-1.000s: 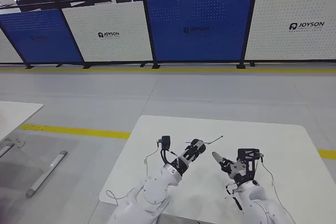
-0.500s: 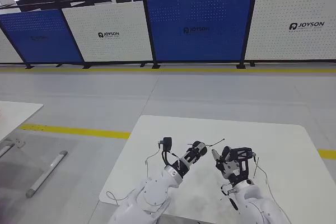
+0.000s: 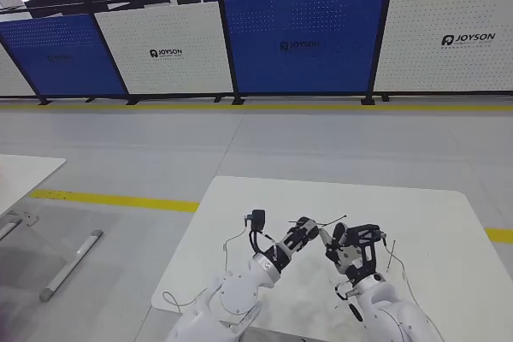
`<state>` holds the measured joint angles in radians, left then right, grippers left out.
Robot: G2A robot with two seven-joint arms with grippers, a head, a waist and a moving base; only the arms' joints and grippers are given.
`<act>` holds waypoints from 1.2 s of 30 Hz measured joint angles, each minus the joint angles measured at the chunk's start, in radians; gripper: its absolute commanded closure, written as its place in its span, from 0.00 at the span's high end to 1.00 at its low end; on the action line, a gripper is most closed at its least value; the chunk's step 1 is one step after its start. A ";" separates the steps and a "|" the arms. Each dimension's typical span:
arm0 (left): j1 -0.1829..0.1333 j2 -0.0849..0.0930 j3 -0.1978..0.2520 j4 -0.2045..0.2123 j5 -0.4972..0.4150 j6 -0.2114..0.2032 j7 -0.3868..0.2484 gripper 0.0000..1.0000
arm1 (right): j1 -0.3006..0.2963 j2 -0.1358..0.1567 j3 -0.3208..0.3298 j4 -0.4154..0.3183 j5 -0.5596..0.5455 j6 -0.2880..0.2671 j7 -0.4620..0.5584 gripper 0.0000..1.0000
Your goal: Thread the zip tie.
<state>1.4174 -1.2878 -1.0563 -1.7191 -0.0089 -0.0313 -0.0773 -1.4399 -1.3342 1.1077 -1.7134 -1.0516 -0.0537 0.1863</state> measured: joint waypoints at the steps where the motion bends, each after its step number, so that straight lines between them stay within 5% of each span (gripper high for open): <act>1: 0.000 0.000 0.001 0.000 0.002 0.001 -0.001 0.00 | 0.001 0.000 0.000 0.000 -0.002 -0.003 0.002 0.31; 17: 0.004 0.000 0.013 -0.009 0.027 0.011 -0.008 0.00 | 0.010 0.001 0.001 -0.002 -0.003 -0.020 0.014 0.18; 21: 0.004 0.000 0.018 -0.009 0.040 0.011 -0.007 0.00 | 0.011 0.001 0.003 -0.004 -0.005 -0.024 0.016 0.00; 36: 0.003 -0.005 0.024 -0.011 0.038 0.010 0.027 0.00 | -0.002 0.007 0.018 -0.008 0.001 -0.056 0.034 0.00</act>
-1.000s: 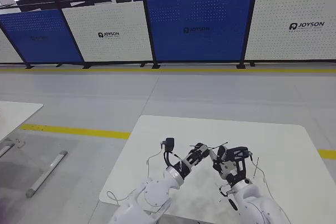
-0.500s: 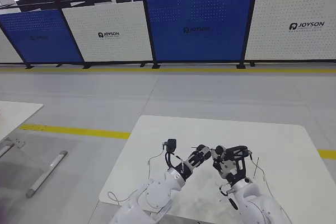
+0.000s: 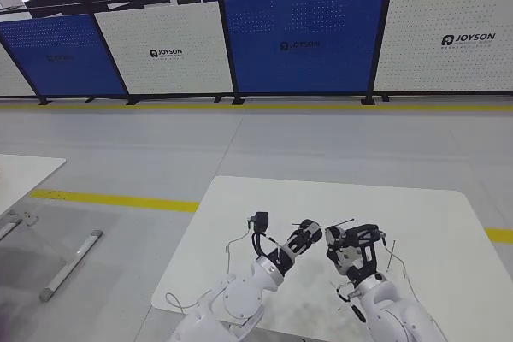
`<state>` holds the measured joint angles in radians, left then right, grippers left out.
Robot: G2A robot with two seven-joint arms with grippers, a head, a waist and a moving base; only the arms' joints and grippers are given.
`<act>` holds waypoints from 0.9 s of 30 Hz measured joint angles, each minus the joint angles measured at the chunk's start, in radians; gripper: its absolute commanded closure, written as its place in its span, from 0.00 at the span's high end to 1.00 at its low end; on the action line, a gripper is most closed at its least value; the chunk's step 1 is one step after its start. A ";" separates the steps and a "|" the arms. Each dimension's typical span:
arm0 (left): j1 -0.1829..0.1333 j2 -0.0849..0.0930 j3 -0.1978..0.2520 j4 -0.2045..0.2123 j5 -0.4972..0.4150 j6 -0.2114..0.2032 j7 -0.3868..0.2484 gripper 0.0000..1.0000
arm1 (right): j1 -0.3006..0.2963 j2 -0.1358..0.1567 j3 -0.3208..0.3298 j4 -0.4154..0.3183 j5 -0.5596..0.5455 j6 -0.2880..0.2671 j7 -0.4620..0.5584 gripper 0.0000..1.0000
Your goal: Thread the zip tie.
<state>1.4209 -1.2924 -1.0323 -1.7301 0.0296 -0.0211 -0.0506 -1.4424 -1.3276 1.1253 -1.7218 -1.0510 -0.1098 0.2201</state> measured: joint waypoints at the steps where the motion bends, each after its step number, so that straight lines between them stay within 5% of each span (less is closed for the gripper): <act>1: 0.000 -0.001 0.001 0.000 -0.001 -0.001 0.004 0.00 | -0.001 0.000 0.001 0.000 0.004 -0.003 0.003 0.00; 7: -0.004 -0.003 0.002 0.001 -0.007 -0.001 0.020 0.00 | -0.001 0.002 0.006 0.004 0.021 -0.020 0.019 0.01; 9: -0.006 -0.004 0.003 0.003 -0.008 0.002 0.024 0.00 | -0.001 0.003 0.009 0.006 0.030 -0.021 0.022 0.24; 11: -0.007 -0.005 0.004 0.005 -0.010 0.004 0.028 0.00 | 0.000 0.003 0.012 0.007 0.035 -0.022 0.024 0.31; 27: -0.010 -0.008 0.007 0.010 -0.012 0.009 0.019 0.00 | 0.004 0.004 0.016 0.003 0.044 -0.015 0.010 0.26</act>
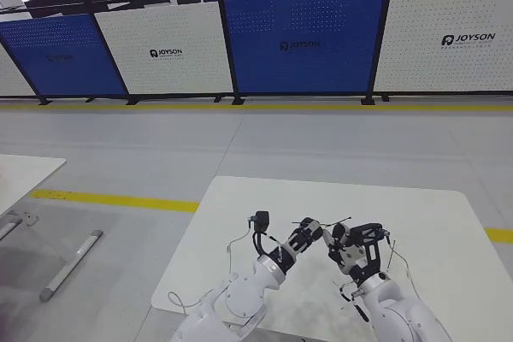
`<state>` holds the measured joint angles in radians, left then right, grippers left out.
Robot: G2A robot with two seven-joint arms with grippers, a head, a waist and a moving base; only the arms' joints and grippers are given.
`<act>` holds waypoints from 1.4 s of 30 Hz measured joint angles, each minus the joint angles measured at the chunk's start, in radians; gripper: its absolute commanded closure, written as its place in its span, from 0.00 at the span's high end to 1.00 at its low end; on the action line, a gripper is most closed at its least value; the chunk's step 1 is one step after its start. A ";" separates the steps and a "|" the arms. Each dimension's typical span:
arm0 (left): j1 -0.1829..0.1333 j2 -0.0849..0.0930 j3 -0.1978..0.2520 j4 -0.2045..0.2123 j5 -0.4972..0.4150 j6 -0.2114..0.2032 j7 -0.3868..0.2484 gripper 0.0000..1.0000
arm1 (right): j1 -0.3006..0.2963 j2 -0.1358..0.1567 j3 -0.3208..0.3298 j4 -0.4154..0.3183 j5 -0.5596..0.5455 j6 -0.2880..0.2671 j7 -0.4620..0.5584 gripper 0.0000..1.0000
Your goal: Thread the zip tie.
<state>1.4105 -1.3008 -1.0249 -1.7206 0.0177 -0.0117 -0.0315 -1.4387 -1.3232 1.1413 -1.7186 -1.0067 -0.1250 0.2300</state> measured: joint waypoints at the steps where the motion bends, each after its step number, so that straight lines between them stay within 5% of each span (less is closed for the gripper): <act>1: 0.001 0.000 0.000 0.000 0.000 0.000 -0.001 0.00 | 0.000 0.000 -0.001 0.000 0.000 0.001 -0.002 0.26; 20: 0.012 -0.001 0.008 -0.006 0.015 0.000 -0.011 0.00 | 0.002 0.000 -0.006 0.002 -0.004 0.008 -0.019 0.20; 23: 0.010 -0.002 0.011 -0.005 0.015 0.001 -0.010 0.00 | 0.002 0.001 -0.002 0.001 -0.004 0.006 -0.018 0.15; 24: 0.008 -0.002 0.012 -0.004 0.015 0.002 -0.010 0.00 | 0.002 0.001 -0.001 0.001 -0.004 0.006 -0.018 0.00; 42: -0.006 -0.009 0.020 -0.003 0.010 0.000 0.013 0.00 | 0.003 0.007 0.009 0.000 -0.003 -0.021 0.008 0.00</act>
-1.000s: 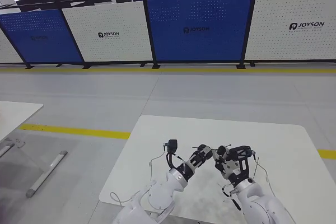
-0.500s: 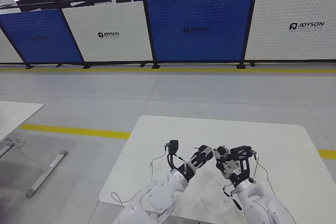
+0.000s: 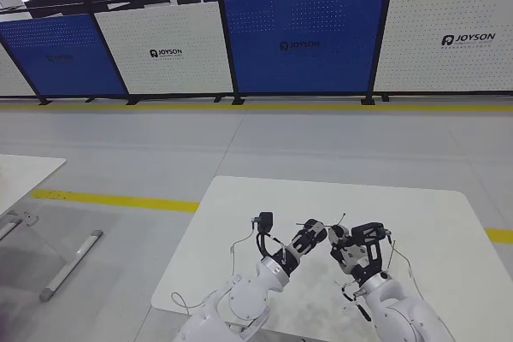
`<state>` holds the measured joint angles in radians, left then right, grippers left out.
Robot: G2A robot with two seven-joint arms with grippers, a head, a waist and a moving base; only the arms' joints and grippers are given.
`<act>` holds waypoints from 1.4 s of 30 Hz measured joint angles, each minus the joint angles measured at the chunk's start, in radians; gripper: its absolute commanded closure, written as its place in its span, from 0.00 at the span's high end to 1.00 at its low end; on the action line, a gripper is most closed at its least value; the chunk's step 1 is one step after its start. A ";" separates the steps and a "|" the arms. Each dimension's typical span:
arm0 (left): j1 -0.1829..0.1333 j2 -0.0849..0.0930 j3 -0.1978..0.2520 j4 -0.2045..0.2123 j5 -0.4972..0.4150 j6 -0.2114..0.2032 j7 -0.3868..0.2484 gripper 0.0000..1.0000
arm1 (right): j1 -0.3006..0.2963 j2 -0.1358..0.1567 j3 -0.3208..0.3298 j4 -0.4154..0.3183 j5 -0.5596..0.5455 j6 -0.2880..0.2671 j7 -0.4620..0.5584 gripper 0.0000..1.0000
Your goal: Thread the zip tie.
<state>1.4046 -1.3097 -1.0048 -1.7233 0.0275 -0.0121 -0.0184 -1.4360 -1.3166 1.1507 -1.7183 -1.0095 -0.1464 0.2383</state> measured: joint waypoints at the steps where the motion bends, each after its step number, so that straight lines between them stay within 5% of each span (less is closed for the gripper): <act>1: 0.000 0.000 -0.001 -0.001 0.000 -0.001 0.002 0.00 | 0.000 0.000 -0.001 0.001 0.001 -0.001 0.002 0.00; 9: 0.003 -0.001 -0.010 -0.007 -0.005 -0.011 0.011 0.00 | 0.001 0.001 -0.003 0.006 0.012 -0.006 0.007 0.00; 10: 0.003 -0.001 -0.011 -0.006 -0.005 -0.011 0.012 0.00 | 0.000 0.001 -0.003 0.006 0.019 -0.006 0.003 0.13; 12: 0.003 -0.001 -0.012 -0.003 -0.006 -0.011 0.012 0.00 | -0.002 0.001 -0.001 0.003 0.028 -0.005 -0.003 0.21; 32: 0.011 -0.003 -0.012 -0.003 -0.002 -0.006 0.005 0.00 | -0.007 0.003 -0.002 -0.014 0.021 0.006 -0.020 0.27; 42: 0.016 -0.003 -0.014 -0.008 0.001 -0.008 -0.006 0.00 | 0.001 0.001 -0.011 -0.013 0.015 0.019 -0.026 0.14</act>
<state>1.4203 -1.3125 -1.0185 -1.7314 0.0284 -0.0203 -0.0247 -1.4354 -1.3153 1.1399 -1.7310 -0.9943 -0.1276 0.2125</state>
